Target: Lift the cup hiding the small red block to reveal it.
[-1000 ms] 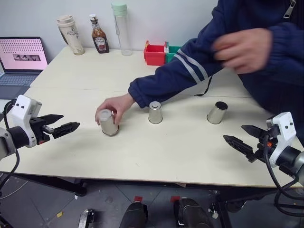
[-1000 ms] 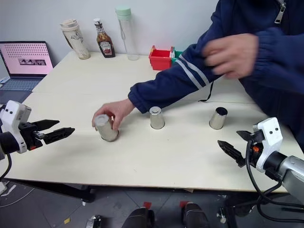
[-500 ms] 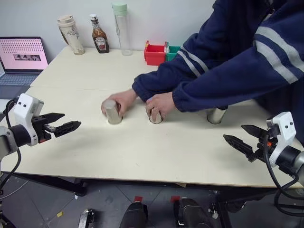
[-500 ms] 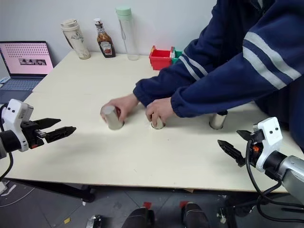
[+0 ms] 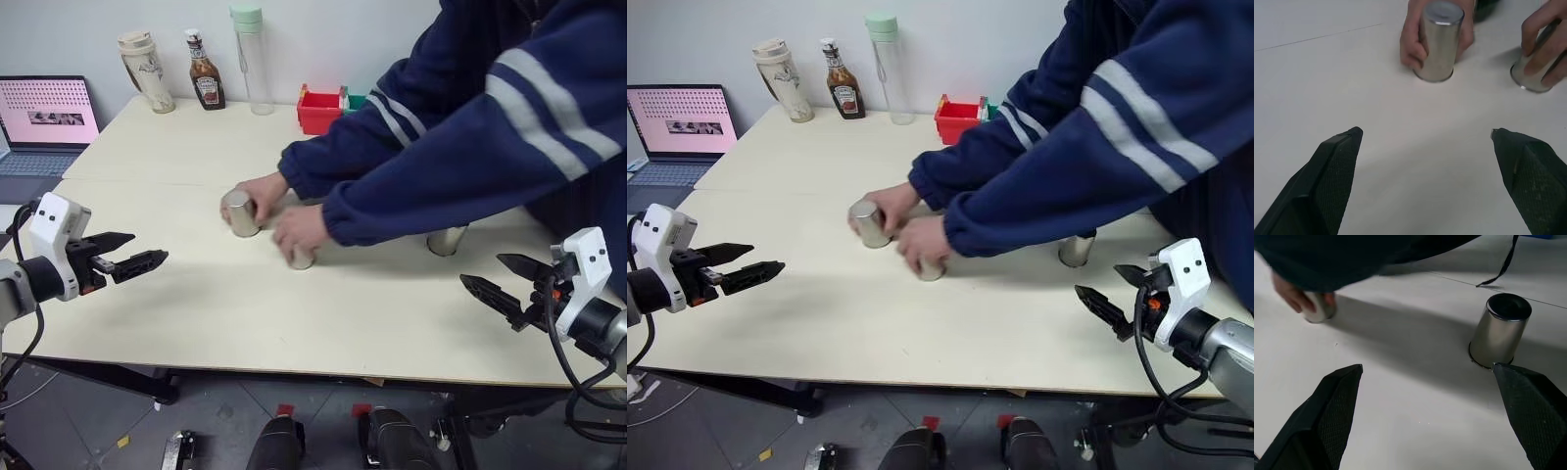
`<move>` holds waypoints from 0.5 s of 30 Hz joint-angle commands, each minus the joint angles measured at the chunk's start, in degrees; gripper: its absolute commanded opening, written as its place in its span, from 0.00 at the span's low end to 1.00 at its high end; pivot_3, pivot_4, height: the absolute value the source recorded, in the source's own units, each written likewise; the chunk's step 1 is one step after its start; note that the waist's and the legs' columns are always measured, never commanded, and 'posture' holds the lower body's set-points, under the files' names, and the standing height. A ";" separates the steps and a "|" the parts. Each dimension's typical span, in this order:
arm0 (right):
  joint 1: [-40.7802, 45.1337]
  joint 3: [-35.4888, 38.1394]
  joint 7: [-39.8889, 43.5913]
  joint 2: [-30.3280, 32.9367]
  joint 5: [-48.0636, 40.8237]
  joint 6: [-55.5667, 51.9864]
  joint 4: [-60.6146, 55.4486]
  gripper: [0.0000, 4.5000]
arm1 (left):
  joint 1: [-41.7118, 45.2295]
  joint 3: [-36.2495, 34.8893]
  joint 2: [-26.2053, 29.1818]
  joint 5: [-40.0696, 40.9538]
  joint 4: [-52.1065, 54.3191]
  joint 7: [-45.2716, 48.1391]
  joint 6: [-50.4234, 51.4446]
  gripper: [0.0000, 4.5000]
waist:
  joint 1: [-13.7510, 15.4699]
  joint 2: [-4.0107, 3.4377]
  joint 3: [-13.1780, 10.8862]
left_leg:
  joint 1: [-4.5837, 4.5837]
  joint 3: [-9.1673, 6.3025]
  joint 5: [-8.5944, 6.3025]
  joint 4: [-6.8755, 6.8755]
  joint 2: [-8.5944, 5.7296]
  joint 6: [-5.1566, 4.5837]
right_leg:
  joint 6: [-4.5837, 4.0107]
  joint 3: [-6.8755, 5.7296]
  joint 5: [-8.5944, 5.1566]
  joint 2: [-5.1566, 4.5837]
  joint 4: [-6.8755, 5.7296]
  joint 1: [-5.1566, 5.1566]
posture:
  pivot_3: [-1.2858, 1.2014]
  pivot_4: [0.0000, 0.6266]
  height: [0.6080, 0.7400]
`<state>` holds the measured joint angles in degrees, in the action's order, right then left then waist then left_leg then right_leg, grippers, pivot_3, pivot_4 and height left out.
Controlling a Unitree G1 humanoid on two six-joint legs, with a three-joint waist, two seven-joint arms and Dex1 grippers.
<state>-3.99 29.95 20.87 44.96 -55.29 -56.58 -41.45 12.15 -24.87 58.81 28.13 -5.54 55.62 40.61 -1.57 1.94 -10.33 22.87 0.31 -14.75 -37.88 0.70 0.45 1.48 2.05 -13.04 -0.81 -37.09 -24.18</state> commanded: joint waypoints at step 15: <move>0.85 -0.30 -0.61 0.02 -0.31 1.64 -1.09 1.00 | 3.27 0.93 1.93 -1.03 -0.91 0.80 -1.40 0.99 | 0.00 0.00 0.00 | 0.00 0.01 0.00 -0.01 0.00 0.00 | 0.15 0.00 0.09 0.00 -0.01 0.00 | 0.52 0.24 1.00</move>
<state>-3.42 28.92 20.22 44.80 -55.25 -56.54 -41.44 14.26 -23.61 58.83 27.45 -6.70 55.82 39.88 -1.56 1.94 -10.33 22.87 0.32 -14.75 -37.88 0.70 0.45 1.63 2.05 -12.95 -0.80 -37.10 -24.18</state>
